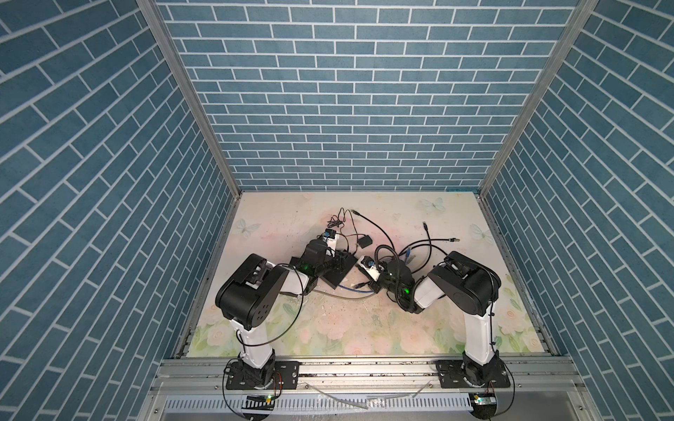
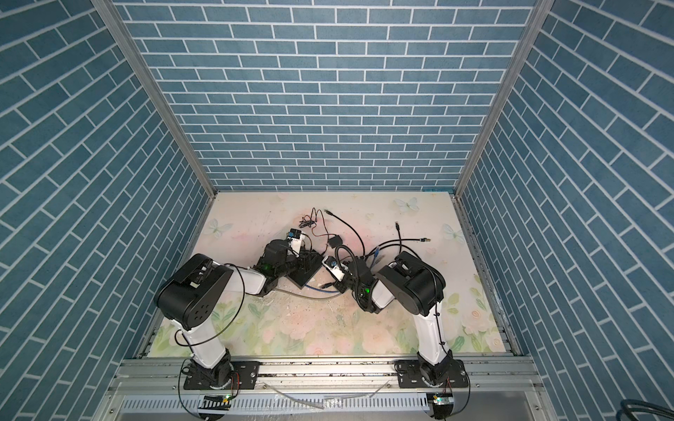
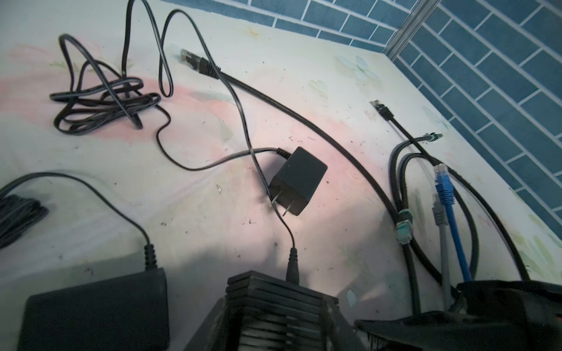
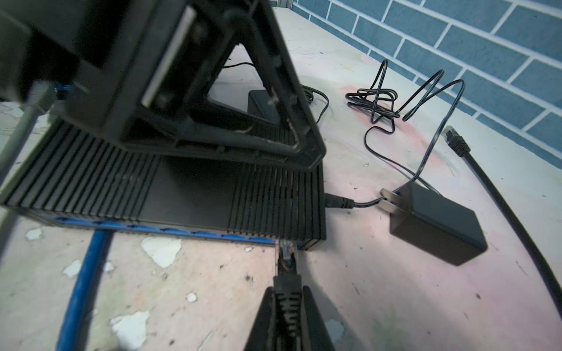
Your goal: Insert the plug into the switch port
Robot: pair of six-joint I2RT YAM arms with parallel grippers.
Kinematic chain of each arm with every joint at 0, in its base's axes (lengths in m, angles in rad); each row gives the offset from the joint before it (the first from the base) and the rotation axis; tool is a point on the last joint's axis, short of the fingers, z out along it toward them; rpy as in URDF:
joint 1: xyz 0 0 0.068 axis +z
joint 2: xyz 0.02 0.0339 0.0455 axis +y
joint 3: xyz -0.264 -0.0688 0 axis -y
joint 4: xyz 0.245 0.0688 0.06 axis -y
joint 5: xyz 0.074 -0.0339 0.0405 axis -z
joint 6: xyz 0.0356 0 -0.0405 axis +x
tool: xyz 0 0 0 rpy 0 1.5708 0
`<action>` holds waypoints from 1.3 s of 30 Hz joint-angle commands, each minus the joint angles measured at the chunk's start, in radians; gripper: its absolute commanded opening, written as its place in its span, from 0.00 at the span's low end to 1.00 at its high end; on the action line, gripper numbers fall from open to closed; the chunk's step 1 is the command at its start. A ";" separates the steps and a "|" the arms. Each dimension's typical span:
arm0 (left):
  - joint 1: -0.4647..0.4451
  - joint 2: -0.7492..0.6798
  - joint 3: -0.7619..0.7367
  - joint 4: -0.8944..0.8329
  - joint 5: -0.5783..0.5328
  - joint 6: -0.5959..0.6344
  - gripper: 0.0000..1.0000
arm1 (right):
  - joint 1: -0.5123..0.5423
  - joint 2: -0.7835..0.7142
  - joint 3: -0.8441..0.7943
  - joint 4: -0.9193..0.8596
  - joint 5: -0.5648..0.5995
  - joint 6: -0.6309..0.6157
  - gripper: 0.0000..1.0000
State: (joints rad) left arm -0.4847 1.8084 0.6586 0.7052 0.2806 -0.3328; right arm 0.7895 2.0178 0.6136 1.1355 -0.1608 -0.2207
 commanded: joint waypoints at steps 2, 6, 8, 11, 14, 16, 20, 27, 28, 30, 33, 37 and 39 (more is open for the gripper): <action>-0.067 0.035 -0.026 -0.154 0.123 -0.033 0.47 | 0.044 -0.030 0.005 0.091 -0.061 0.051 0.00; -0.066 0.029 -0.021 -0.185 0.100 -0.023 0.47 | 0.044 -0.059 -0.019 0.041 -0.058 0.040 0.00; -0.067 0.030 -0.018 -0.195 0.094 -0.020 0.47 | 0.043 -0.077 -0.033 0.007 -0.053 0.032 0.00; -0.067 0.035 -0.015 -0.195 0.098 -0.019 0.47 | 0.044 -0.091 -0.042 -0.040 -0.048 0.027 0.00; -0.066 0.033 -0.016 -0.196 0.098 -0.021 0.47 | 0.044 -0.086 -0.046 -0.036 -0.050 0.033 0.00; -0.067 0.029 -0.017 -0.197 0.093 -0.023 0.47 | 0.043 -0.086 -0.055 -0.015 -0.047 0.043 0.00; -0.066 0.032 -0.017 -0.198 0.104 -0.023 0.47 | 0.043 -0.083 -0.056 -0.002 -0.027 0.047 0.00; -0.067 0.060 -0.001 -0.198 0.211 -0.019 0.47 | 0.047 -0.013 -0.009 0.127 -0.022 0.086 0.00; -0.067 0.064 0.000 -0.203 0.232 -0.017 0.47 | 0.049 -0.004 -0.001 0.134 -0.024 0.089 0.00; -0.066 0.071 0.006 -0.214 0.262 -0.010 0.47 | 0.058 0.010 0.018 0.122 -0.025 0.086 0.00; -0.068 0.086 0.008 -0.227 0.315 0.004 0.46 | 0.075 0.013 0.044 0.083 -0.028 0.078 0.00; -0.068 0.109 0.003 -0.205 0.395 0.013 0.46 | 0.097 0.017 0.082 0.019 -0.044 0.063 0.00; -0.068 0.119 -0.004 -0.191 0.430 0.018 0.46 | 0.105 0.022 0.101 -0.008 -0.055 0.054 0.00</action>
State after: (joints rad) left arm -0.4694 1.8534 0.6891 0.6701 0.3630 -0.3180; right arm 0.8207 1.9995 0.5949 1.1172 -0.0902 -0.1726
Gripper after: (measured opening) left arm 0.465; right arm 0.131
